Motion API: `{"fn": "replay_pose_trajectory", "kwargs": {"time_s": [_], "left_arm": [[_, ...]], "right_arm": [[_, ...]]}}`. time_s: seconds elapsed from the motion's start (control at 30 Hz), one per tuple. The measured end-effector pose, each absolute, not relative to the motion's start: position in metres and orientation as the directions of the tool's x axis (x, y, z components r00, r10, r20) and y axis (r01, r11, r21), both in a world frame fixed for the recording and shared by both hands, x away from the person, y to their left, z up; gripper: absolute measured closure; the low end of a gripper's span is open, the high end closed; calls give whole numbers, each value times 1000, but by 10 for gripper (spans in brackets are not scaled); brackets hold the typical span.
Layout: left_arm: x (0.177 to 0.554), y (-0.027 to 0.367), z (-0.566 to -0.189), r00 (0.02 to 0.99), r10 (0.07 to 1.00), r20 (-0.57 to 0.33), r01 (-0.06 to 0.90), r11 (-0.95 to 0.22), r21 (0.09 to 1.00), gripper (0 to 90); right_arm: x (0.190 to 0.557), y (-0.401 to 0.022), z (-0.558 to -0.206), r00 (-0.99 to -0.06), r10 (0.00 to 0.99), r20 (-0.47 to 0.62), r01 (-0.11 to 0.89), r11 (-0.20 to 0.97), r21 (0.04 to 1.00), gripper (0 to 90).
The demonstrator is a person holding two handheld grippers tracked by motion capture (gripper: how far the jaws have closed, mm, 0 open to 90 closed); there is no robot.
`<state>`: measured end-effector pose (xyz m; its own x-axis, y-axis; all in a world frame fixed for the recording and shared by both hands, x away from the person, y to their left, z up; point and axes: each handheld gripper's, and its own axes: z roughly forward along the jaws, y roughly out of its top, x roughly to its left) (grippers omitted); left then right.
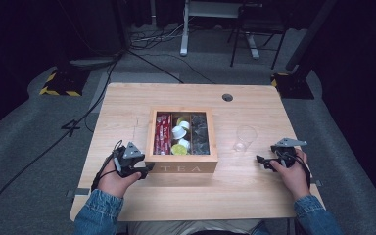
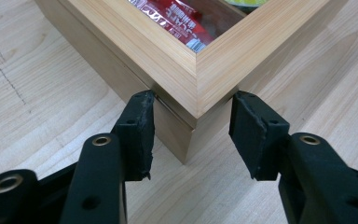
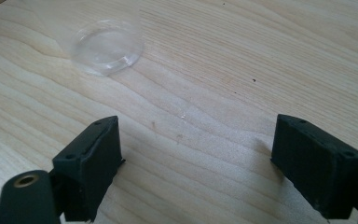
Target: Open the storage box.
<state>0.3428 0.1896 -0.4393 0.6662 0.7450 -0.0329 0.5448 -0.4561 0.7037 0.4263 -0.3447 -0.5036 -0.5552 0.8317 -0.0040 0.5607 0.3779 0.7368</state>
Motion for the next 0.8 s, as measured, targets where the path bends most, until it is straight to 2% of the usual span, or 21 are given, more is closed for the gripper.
{"fn": "replay_pose_trajectory", "kwargs": {"time_s": [0.3, 0.43, 0.7, 0.8], "left_arm": [[343, 190, -435, 666, 745, -38, 542, -448, 711, 521], [343, 191, -431, 667, 744, -33, 530, -443, 723, 526], [345, 193, -422, 667, 744, -23, 501, -426, 754, 531], [346, 194, -419, 665, 746, -19, 486, -413, 770, 530]], "right_arm": [[425, -345, -503, -562, 827, 0, 557, 378, 740, 179], [425, -346, -499, -566, 824, 3, 570, 389, 724, 248], [419, -341, -477, -596, 802, 42, 548, 368, 751, 231], [416, -339, -466, -610, 791, 39, 538, 377, 754, 249]]}}
